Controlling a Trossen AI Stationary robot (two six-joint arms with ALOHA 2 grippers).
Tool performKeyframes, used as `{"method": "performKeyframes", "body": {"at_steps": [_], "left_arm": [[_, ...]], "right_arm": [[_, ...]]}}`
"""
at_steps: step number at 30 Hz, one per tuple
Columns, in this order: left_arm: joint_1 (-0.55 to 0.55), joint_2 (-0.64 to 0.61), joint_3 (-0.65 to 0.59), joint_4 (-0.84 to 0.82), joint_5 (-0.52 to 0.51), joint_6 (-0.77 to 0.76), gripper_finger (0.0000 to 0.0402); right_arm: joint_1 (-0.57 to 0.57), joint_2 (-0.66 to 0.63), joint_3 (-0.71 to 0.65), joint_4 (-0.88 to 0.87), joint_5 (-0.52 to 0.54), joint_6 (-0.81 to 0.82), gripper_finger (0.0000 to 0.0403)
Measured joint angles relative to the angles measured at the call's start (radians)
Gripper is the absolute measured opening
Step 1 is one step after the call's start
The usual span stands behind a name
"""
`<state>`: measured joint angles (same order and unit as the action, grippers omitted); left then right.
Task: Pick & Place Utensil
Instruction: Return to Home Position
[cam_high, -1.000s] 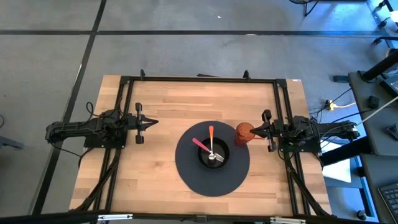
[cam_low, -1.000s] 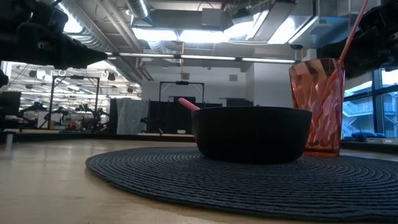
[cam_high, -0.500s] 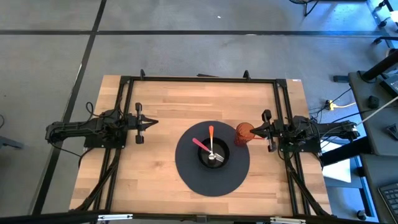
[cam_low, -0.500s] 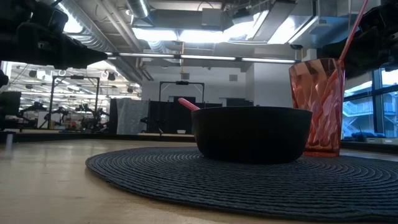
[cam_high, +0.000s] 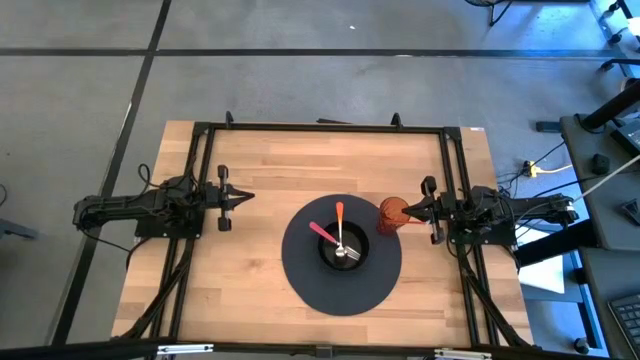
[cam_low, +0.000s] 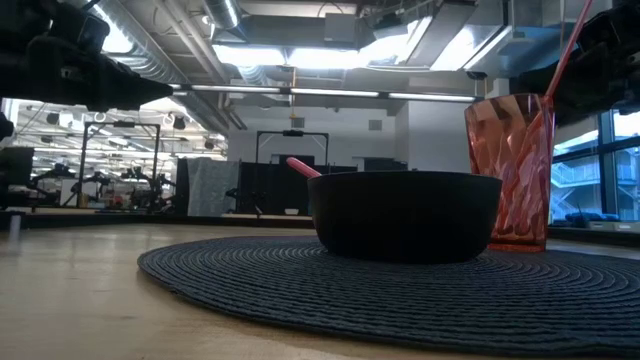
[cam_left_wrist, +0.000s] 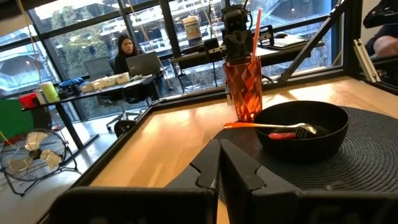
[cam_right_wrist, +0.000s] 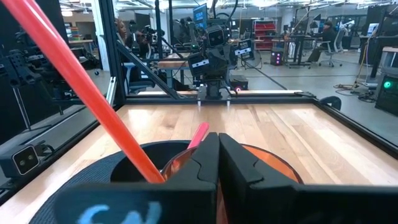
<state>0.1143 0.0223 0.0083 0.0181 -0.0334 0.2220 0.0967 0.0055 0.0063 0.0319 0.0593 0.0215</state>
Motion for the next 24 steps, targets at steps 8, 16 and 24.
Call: {"method": "performKeyframes", "body": {"at_steps": [8, 16, 24], "left_arm": [[0.0, 0.0, 0.0, 0.0, 0.0, 0.0, 0.0004], [0.0, 0.0, 0.0, 0.0, 0.0, 0.0, 0.0008], [0.0, 0.0, 0.0, 0.0, 0.0, 0.0, 0.0004]], "right_arm": [[0.0, 0.0, 0.0, 0.0, 0.0, 0.0, 0.0006], [0.0, 0.0, 0.0, 0.0, 0.0, -0.002, 0.0006], [0.0, 0.0, 0.0, 0.0, 0.0, 0.001, 0.0006]]}}
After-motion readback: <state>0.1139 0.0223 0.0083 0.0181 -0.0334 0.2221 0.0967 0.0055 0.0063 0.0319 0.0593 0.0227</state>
